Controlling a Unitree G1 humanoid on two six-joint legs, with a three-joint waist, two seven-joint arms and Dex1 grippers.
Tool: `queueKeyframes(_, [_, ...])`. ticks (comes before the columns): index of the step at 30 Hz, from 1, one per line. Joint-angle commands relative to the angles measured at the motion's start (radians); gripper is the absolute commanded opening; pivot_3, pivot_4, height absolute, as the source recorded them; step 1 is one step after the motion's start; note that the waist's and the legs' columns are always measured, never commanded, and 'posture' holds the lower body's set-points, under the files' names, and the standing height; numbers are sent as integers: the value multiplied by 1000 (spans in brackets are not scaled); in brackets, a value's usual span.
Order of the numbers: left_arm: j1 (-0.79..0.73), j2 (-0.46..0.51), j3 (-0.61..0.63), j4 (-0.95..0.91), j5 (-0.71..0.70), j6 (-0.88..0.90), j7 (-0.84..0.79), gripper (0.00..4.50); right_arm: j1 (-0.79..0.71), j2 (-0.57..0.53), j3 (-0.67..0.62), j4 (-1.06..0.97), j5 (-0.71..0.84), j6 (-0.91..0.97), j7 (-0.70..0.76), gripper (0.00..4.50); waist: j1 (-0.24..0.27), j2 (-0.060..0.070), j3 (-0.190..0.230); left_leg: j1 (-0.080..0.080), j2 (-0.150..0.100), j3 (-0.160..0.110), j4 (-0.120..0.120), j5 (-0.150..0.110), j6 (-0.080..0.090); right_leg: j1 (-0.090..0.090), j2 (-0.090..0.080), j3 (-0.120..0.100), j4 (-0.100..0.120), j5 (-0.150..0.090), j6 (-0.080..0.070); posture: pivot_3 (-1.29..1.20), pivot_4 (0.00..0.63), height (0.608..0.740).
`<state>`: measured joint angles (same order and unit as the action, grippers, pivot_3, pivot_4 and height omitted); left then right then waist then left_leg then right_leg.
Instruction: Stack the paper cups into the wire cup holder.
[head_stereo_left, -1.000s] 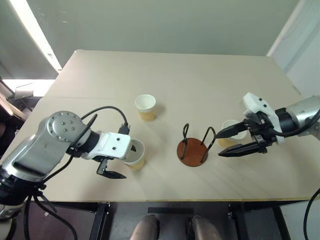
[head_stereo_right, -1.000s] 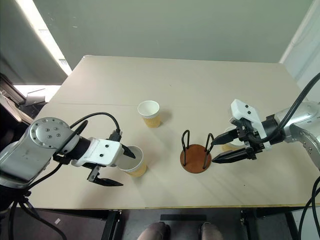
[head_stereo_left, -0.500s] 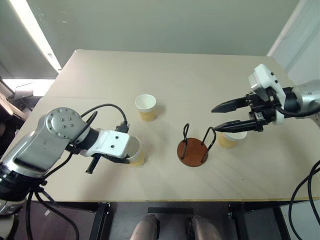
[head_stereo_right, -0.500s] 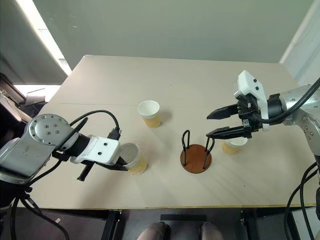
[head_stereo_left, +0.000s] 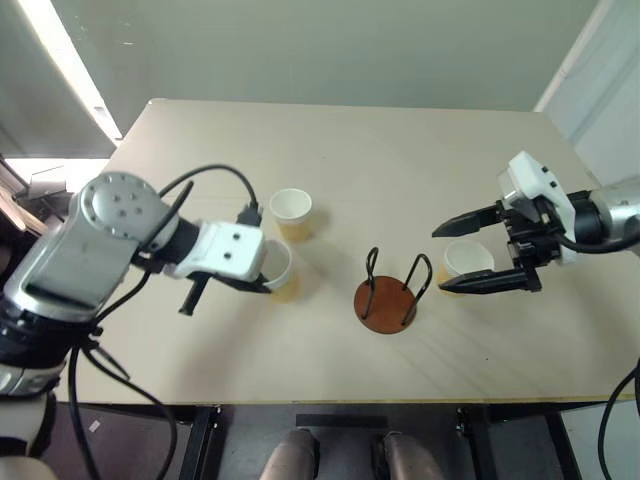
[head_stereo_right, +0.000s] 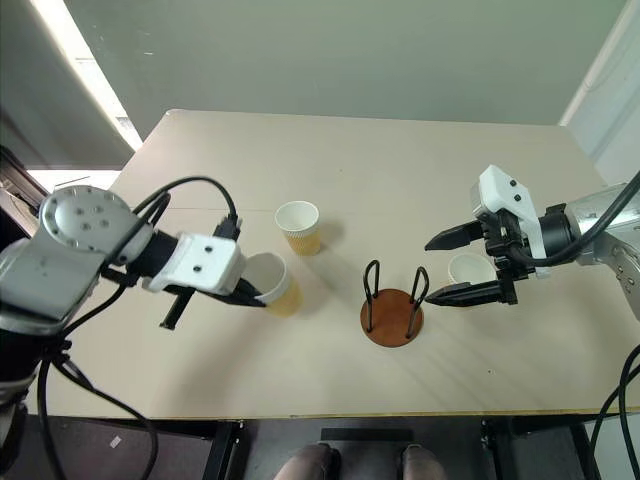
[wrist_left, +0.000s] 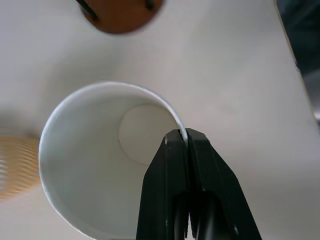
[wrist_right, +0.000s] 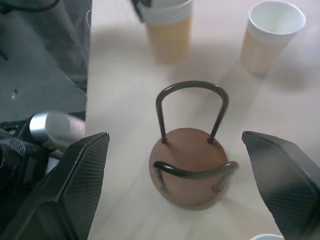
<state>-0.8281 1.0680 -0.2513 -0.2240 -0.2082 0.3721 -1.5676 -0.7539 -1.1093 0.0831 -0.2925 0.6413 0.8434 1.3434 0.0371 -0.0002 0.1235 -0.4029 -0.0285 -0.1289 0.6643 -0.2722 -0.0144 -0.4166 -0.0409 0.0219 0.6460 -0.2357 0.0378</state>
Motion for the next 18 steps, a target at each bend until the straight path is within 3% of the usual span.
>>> queueKeyframes(1, [-138, -34, 8, 47, -43, 54, -44, 0, 2, -32, -46, -29, -9, 7, -19, 4461, 2, 0, 0, 0, 0, 0, 0, 0, 0, 0, 0, 0, 0, 0, 0, 0, 150, 740])
queueKeyframes(9, [-473, -168, -124, 263, -132, 57, -47, 0, 32, -38, -103, -56, 28, 24, -44, 4461, 5, 0, 0, -1, 0, 0, 0, 0, 1, 0, 0, 0, -2, 1, 2, 0, 150, 740])
queueKeyframes(18, [-599, -270, -275, 387, -199, -33, -47, 0, 62, -77, -167, -66, 49, 44, -57, 4461, 8, 0, 0, -3, 0, 1, 1, -1, 2, 0, 0, 0, -3, 2, 4, 0, 150, 740])
